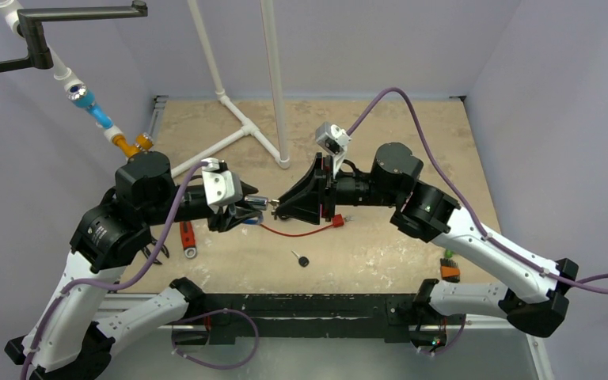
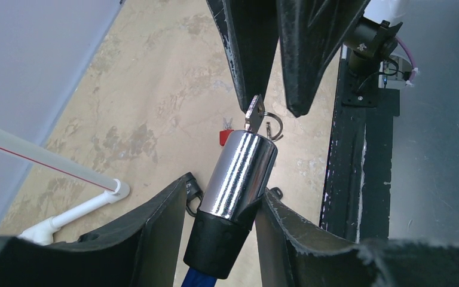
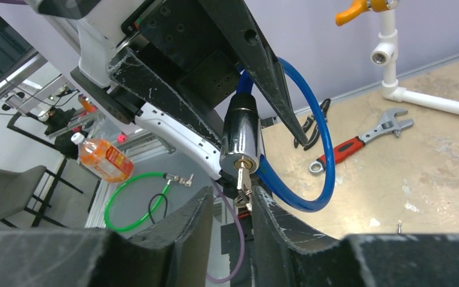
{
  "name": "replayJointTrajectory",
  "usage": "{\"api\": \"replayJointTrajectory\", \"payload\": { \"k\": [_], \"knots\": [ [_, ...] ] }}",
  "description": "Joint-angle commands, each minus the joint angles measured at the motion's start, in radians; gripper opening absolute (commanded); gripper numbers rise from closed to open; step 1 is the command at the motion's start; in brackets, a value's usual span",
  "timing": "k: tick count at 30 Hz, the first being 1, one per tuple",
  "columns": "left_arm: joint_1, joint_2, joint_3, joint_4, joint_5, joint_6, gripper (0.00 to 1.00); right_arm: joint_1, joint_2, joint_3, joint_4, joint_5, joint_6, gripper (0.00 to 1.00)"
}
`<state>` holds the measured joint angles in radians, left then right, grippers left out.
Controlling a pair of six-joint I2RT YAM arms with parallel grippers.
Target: Unlock with the key
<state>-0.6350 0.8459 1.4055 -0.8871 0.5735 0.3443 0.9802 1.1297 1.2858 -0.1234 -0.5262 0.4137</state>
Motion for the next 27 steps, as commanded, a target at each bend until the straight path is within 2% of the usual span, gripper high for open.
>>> {"api": "replayJointTrajectory", "payload": {
  "k": [1,5,14,21,27],
  "knots": [
    [0.003,-0.007,0.048,0.059,0.023,0.012,0.00,-0.005,0.000,-0.006,0.080,-0.034,0.023,0.28],
    [0.002,-0.005,0.050,0.061,0.026,0.011,0.00,-0.005,0.004,-0.013,0.110,-0.032,0.033,0.22],
    [0.004,0.002,0.061,0.067,0.031,0.007,0.00,-0.005,0.016,-0.039,0.154,-0.033,0.052,0.00],
    [0.004,0.007,0.066,0.066,0.034,0.005,0.00,-0.004,0.030,-0.067,0.219,-0.074,0.085,0.00],
    [0.005,0.010,0.069,0.065,0.032,0.006,0.00,-0.004,0.045,-0.068,0.246,-0.084,0.103,0.12]
  ]
}}
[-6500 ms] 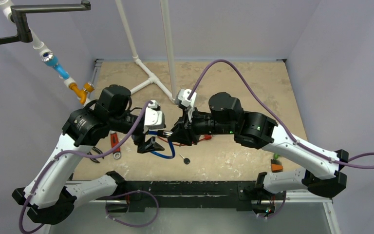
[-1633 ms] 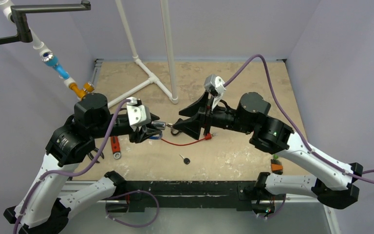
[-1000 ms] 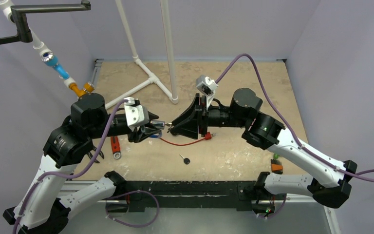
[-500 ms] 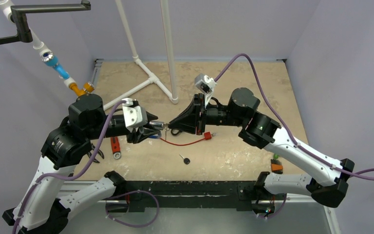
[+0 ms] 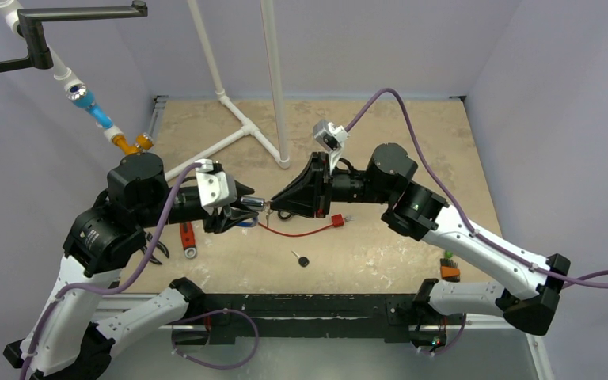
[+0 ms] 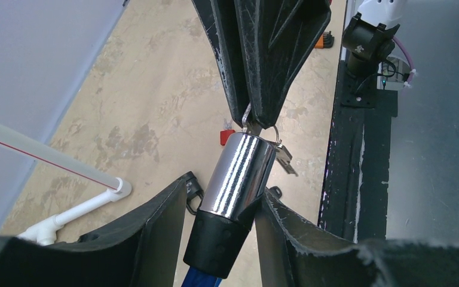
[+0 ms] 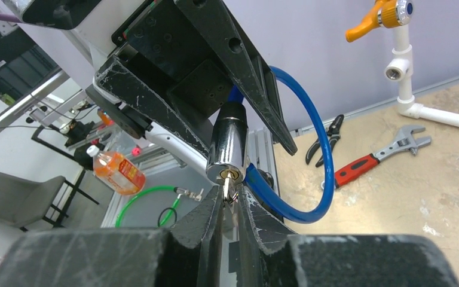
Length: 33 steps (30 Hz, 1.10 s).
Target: Unlock with the key
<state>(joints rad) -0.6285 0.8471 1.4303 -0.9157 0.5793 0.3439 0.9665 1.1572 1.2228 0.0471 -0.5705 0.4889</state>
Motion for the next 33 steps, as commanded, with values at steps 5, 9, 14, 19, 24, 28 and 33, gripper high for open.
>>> {"api": "replayJointTrajectory", "payload": {
  "k": [5,9,14,19,24,28,33],
  "knots": [
    [0.002,0.008,0.041,0.096,0.024,0.008,0.00,0.009,0.013,-0.008,0.078,-0.036,0.031,0.07],
    [0.003,0.005,0.036,0.098,0.024,0.012,0.00,0.009,0.013,-0.011,0.085,-0.027,0.040,0.00],
    [0.001,0.008,0.041,0.082,0.022,0.069,0.00,0.009,0.026,-0.032,0.128,-0.033,0.110,0.00],
    [-0.042,0.048,0.087,0.009,-0.020,0.266,0.00,0.009,0.062,-0.033,0.186,-0.087,0.230,0.00],
    [-0.096,0.054,0.085,-0.005,-0.056,0.388,0.00,0.009,0.073,-0.028,0.234,-0.078,0.352,0.00],
    [-0.114,0.056,0.088,-0.018,-0.059,0.431,0.00,0.009,0.079,-0.054,0.284,-0.052,0.473,0.00],
    [-0.137,0.055,0.090,-0.044,-0.072,0.486,0.00,0.001,0.102,-0.108,0.428,-0.083,0.646,0.00]
  ]
}}
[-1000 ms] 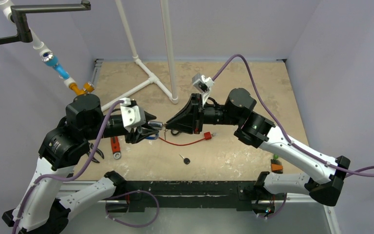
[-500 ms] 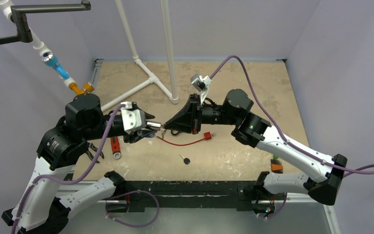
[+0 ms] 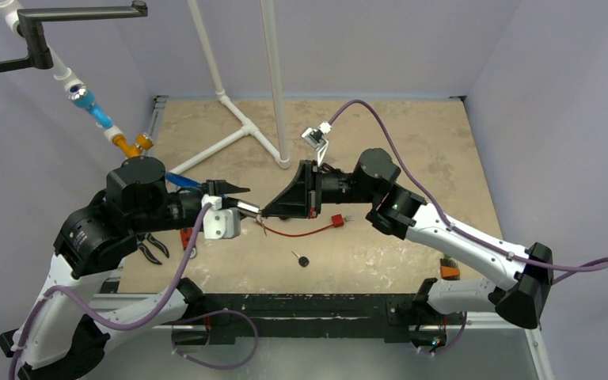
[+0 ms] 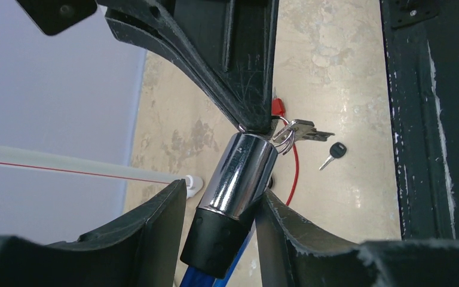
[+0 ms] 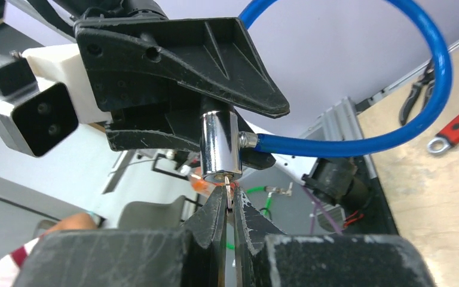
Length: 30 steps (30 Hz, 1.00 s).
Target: Unlock with the key
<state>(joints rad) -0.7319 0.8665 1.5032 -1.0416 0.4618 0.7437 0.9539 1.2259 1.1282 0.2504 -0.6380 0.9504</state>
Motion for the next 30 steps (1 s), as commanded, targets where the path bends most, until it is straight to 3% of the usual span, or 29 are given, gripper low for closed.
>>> {"api": "replayJointTrajectory", "payload": {
  "k": [1,9,17,21,30],
  "knots": [
    [-0.037,0.035,0.015,0.077,0.042,0.096,0.00,0.011,0.039,-0.013,0.238,-0.021,0.203,0.00],
    [-0.047,0.002,-0.026,0.087,0.009,0.156,0.00,-0.006,0.061,0.009,0.256,-0.031,0.303,0.00],
    [-0.049,-0.002,-0.033,0.104,0.008,0.100,0.00,-0.020,0.106,0.037,0.316,-0.074,0.439,0.01],
    [-0.049,-0.020,-0.060,0.131,0.003,0.074,0.00,-0.028,0.091,0.068,0.255,-0.078,0.398,0.30],
    [-0.047,-0.021,-0.030,0.149,-0.002,-0.056,0.00,-0.109,-0.005,0.123,0.079,-0.065,0.238,0.60]
  ]
}}
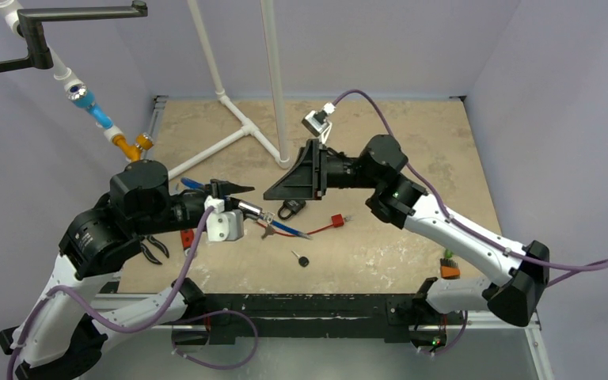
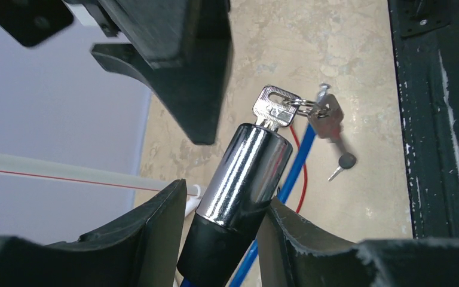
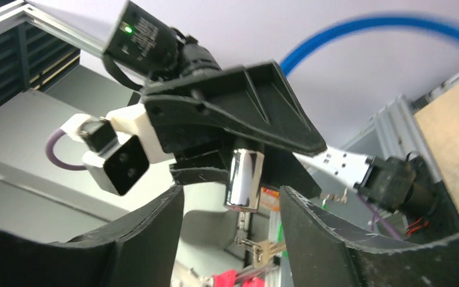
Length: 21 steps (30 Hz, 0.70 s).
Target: Unlock with the key
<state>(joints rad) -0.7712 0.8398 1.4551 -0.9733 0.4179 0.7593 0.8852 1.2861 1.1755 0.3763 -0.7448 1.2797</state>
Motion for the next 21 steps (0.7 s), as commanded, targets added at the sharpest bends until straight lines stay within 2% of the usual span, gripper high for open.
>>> {"api": "replayJointTrajectory", "payload": {
  "k": [1,7,16,21],
  "knots": [
    [-0.008,0.004,0.019,0.086,0.040,-0.084,0.00,-0.047,-0.074,0.079,-0.057,0.039,-0.102,0.64],
    [0.011,0.009,0.028,0.130,0.021,-0.168,0.00,-0.063,-0.115,0.093,-0.163,0.058,-0.190,0.70],
    [0.022,0.034,0.067,0.176,0.016,-0.247,0.00,-0.071,-0.187,0.113,-0.370,0.155,-0.434,0.71],
    [0.022,0.049,0.071,0.172,0.013,-0.241,0.00,-0.071,-0.238,0.110,-0.384,0.224,-0.554,0.74]
  ]
}}
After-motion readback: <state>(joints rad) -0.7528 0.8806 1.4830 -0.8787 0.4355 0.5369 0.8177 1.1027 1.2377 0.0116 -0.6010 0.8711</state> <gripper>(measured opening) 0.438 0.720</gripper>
